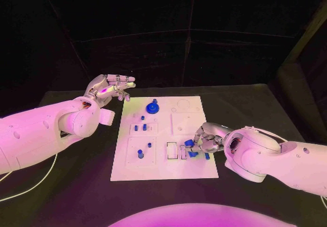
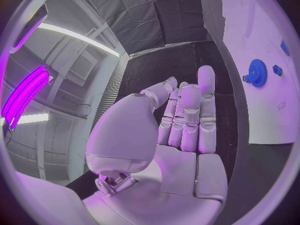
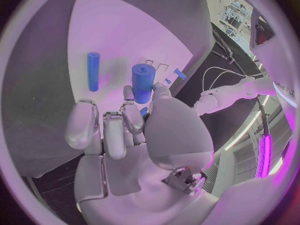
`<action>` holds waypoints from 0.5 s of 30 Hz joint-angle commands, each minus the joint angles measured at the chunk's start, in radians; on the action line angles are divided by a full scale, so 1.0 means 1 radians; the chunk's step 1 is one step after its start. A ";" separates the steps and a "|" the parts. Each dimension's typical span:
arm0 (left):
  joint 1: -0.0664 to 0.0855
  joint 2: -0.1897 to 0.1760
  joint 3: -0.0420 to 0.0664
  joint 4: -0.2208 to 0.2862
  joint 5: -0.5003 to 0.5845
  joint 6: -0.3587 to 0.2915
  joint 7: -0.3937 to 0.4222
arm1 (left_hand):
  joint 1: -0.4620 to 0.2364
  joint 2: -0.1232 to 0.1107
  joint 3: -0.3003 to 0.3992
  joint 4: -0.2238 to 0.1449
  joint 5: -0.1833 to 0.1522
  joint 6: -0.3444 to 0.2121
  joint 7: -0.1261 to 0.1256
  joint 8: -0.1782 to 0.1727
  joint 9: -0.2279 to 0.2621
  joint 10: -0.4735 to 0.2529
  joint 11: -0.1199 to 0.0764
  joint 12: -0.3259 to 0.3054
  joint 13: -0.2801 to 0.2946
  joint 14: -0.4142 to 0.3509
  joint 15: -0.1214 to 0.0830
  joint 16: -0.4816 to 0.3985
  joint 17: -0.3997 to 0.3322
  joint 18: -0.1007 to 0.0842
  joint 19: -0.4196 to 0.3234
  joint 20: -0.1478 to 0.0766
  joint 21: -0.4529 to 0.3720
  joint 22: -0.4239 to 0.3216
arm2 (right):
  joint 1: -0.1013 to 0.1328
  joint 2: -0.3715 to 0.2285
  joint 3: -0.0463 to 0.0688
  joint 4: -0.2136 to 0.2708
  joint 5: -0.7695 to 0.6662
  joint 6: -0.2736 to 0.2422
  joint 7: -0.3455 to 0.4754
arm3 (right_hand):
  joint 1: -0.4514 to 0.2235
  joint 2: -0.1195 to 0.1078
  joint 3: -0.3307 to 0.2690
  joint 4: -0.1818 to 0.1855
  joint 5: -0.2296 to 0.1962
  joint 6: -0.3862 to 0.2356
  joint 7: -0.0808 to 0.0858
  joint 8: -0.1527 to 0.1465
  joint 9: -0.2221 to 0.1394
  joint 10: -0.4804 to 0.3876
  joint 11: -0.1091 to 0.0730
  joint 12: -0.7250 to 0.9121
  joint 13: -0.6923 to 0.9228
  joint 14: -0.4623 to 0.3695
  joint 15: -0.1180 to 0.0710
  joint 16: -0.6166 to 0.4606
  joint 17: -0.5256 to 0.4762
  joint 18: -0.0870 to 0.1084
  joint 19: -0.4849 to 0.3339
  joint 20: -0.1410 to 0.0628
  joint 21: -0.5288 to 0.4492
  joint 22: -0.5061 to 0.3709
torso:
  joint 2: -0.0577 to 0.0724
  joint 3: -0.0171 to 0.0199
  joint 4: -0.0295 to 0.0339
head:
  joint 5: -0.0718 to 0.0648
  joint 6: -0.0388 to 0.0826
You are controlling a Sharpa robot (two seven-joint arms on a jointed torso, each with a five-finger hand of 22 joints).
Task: Assemble the parts on the task board
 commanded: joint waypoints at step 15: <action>0.001 0.008 0.000 -0.001 0.004 0.014 0.003 | -0.003 0.009 -0.007 -0.001 -0.003 -0.004 0.000 0.002 0.000 -0.008 0.001 0.001 0.000 -0.005 0.002 -0.005 -0.001 0.013 -0.006 0.003 -0.006 -0.002 | 0.002 0.117 0.001 -0.040 0.064 0.001 -0.005 | -0.012 0.003 -0.012 0.003 -0.004 0.005 -0.002 0.012 0.003 0.003 -0.007 -0.006 0.004 0.063 -0.009 0.008 0.041 -0.006 0.004 -0.001 0.006 0.007 | 0.002 -0.0008 0.0023 | 0.023 -0.002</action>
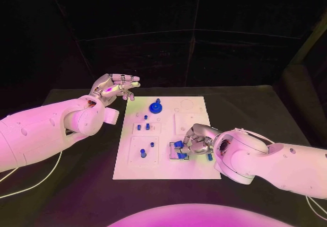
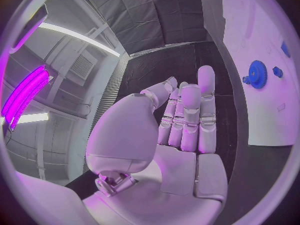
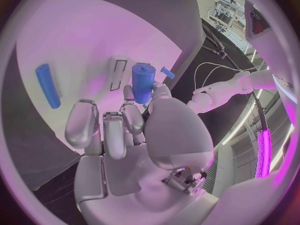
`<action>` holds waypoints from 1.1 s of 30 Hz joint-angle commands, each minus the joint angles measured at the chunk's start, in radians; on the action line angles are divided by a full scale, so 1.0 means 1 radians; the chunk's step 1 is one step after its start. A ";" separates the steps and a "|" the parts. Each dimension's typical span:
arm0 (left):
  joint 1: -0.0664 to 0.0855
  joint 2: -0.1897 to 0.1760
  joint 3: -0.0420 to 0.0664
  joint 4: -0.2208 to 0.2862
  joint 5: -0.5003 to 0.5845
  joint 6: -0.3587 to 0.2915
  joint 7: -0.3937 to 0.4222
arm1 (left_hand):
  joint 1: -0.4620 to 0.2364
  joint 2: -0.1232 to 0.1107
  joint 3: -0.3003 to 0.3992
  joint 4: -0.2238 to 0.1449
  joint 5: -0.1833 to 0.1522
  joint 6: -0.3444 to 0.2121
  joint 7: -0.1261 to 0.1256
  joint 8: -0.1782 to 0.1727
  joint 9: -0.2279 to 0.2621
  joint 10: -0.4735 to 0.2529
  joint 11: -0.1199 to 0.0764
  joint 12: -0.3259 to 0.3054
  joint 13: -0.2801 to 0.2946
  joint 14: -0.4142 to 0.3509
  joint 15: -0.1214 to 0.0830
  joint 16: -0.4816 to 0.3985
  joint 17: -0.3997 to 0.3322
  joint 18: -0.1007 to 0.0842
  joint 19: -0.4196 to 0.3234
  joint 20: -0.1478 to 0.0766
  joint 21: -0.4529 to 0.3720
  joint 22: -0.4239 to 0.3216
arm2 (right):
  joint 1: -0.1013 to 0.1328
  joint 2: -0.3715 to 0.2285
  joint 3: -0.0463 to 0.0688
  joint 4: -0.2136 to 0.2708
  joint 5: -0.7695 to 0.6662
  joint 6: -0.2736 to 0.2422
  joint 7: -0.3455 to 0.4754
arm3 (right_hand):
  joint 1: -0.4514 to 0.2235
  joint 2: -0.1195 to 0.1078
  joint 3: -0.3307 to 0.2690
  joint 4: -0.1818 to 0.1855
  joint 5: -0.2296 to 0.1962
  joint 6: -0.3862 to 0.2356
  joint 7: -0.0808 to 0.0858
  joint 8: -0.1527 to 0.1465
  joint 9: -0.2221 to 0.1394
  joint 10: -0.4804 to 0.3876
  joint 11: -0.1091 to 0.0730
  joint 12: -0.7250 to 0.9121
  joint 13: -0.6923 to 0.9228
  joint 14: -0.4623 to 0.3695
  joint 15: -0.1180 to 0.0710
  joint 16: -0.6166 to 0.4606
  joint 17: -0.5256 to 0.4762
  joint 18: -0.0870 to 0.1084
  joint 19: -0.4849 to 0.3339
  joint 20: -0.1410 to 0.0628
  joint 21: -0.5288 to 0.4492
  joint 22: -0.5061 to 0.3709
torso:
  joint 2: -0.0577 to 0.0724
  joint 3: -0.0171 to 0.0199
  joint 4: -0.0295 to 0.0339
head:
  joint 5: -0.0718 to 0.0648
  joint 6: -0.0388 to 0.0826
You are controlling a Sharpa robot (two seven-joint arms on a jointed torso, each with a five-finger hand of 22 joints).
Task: Assemble the parts on the task board
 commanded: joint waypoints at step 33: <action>0.001 0.003 0.000 -0.003 0.004 0.013 0.002 | -0.003 0.009 -0.007 -0.001 -0.003 -0.004 0.000 0.002 0.000 -0.008 0.001 0.001 0.000 -0.005 0.002 -0.005 -0.001 0.013 -0.006 0.003 -0.006 -0.002 | 0.002 0.029 0.000 -0.028 -0.070 0.035 -0.013 | -0.158 -0.114 0.026 -0.003 -0.475 -0.011 -0.004 0.037 0.013 -0.008 -0.006 -0.052 -0.011 0.058 -0.009 -0.017 0.021 -0.005 0.000 -0.001 -0.002 -0.003 | 0.000 0.0016 -0.0018 | 0.004 -0.003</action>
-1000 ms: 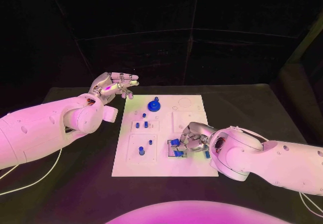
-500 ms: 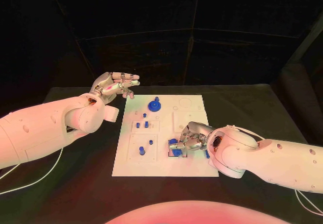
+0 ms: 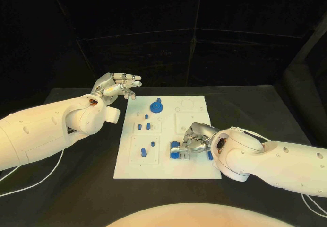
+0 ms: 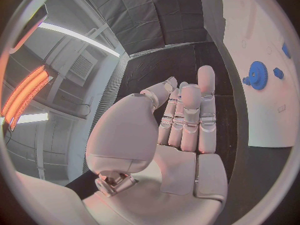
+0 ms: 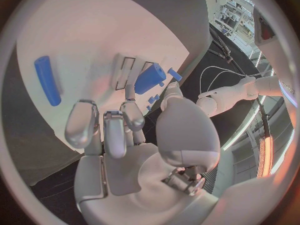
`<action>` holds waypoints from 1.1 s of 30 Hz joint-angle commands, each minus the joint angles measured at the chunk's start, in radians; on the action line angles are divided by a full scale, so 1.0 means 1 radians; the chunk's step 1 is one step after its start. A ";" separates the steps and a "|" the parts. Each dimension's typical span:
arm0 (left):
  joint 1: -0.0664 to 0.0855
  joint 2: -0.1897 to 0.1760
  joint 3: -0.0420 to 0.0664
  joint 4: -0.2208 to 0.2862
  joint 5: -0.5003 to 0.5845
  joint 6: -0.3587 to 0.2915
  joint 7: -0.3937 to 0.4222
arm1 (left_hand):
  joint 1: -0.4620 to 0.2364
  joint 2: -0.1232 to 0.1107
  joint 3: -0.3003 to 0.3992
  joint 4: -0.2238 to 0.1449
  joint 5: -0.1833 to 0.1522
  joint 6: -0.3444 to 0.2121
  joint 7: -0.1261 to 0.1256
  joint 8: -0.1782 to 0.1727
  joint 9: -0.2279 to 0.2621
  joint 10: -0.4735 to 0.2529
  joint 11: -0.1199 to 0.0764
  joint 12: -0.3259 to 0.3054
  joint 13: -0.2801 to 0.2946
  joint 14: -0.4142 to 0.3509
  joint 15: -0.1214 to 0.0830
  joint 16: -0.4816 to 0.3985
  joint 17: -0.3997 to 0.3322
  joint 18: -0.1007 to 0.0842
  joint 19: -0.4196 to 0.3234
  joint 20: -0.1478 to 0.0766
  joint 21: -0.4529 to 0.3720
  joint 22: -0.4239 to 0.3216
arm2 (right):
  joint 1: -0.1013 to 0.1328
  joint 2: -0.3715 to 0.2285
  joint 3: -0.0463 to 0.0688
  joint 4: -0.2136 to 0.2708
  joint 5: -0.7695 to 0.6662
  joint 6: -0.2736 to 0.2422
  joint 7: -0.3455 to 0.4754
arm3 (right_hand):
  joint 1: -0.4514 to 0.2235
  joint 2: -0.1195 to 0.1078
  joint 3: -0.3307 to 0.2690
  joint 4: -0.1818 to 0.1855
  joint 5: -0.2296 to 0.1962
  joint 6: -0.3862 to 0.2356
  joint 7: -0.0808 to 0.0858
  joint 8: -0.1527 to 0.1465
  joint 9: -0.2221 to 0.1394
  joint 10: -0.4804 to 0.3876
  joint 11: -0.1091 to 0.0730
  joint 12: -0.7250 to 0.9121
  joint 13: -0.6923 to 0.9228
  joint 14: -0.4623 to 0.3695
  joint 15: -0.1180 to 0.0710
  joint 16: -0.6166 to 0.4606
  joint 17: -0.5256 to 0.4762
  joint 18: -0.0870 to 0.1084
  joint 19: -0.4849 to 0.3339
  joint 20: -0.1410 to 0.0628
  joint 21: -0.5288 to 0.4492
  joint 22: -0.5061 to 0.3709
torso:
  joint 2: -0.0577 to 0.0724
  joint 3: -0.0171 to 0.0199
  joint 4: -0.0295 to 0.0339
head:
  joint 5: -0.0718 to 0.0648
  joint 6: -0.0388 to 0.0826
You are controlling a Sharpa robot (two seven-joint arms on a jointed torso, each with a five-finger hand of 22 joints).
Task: Assemble the parts on the task board
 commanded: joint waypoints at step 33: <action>0.001 -0.004 0.000 0.001 0.003 0.011 0.001 | -0.003 0.009 -0.009 -0.001 -0.003 -0.006 0.000 0.002 -0.001 -0.012 0.001 0.004 0.000 -0.006 0.002 -0.006 -0.004 0.014 -0.006 0.004 -0.007 -0.002 | 0.001 -0.012 0.000 0.004 -0.079 0.026 0.050 | 0.284 0.085 0.018 -0.124 0.082 0.006 -0.005 0.026 0.005 0.013 -0.004 -0.004 0.028 0.066 -0.008 0.000 0.045 -0.009 0.005 -0.004 0.008 0.030 | -0.001 0.0003 0.0002 | -0.006 -0.003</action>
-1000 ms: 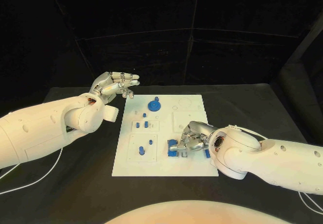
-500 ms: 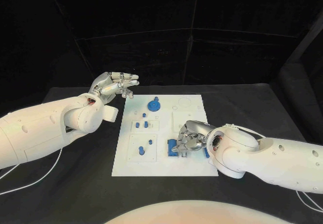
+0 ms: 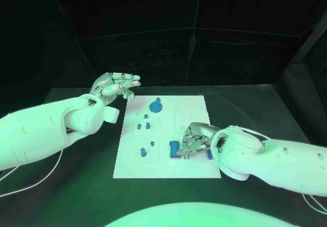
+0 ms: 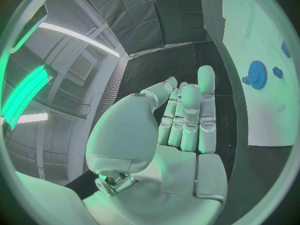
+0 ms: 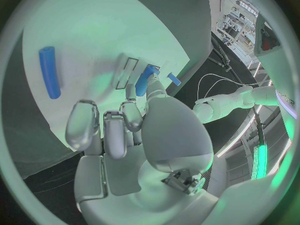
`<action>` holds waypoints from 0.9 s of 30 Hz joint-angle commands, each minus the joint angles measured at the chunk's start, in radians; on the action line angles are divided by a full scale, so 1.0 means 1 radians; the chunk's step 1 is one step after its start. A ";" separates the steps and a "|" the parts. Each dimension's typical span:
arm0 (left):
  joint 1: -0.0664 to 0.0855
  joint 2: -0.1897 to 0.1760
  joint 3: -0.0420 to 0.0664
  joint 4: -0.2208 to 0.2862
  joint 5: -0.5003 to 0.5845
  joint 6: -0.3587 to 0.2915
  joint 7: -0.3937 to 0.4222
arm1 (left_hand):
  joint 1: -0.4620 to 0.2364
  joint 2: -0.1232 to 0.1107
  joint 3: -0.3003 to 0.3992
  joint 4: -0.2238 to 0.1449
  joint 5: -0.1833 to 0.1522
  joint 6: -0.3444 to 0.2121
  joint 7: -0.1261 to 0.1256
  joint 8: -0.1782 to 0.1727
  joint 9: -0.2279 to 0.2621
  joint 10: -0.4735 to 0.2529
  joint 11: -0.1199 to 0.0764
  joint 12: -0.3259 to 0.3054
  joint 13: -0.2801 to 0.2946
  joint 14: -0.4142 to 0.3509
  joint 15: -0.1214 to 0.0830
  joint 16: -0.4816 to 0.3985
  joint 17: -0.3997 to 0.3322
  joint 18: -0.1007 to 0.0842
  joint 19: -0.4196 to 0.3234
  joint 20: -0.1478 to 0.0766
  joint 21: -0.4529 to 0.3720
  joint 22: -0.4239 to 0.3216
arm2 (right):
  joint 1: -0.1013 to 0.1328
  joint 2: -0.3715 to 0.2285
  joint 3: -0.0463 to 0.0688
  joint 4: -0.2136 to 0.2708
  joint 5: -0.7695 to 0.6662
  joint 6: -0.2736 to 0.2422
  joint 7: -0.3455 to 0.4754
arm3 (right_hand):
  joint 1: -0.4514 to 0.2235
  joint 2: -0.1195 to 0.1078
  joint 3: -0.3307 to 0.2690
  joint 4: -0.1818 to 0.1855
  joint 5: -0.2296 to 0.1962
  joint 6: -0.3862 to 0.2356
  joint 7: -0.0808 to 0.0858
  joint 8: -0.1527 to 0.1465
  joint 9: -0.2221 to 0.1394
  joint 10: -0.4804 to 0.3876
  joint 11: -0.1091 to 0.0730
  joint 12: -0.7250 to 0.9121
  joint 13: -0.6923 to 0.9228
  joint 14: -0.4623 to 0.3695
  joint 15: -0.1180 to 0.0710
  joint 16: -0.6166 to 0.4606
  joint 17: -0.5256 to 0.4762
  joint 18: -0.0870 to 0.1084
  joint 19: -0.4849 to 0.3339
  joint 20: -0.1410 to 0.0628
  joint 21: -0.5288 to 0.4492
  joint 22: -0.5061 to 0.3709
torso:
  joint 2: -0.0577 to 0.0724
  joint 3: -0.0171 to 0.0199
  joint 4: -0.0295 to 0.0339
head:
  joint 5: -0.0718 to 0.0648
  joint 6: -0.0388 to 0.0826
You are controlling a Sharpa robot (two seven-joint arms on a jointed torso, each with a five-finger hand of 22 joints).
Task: Assemble the parts on the task board
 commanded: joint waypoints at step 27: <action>0.001 -0.002 0.000 0.004 0.003 0.007 0.002 | -0.002 0.010 -0.006 0.001 -0.003 -0.006 0.000 0.002 -0.001 -0.006 0.001 0.005 -0.001 -0.007 0.002 -0.006 -0.002 0.014 -0.006 0.004 -0.004 -0.001 | 0.001 -0.251 -0.001 0.042 -0.039 0.043 0.038 | -0.071 0.041 -0.083 0.067 0.083 -0.005 0.014 -0.074 -0.037 0.026 0.015 0.013 0.038 0.070 0.007 0.017 0.082 -0.012 0.005 0.012 0.015 0.023 | -0.004 0.0010 -0.0170 | -0.045 0.019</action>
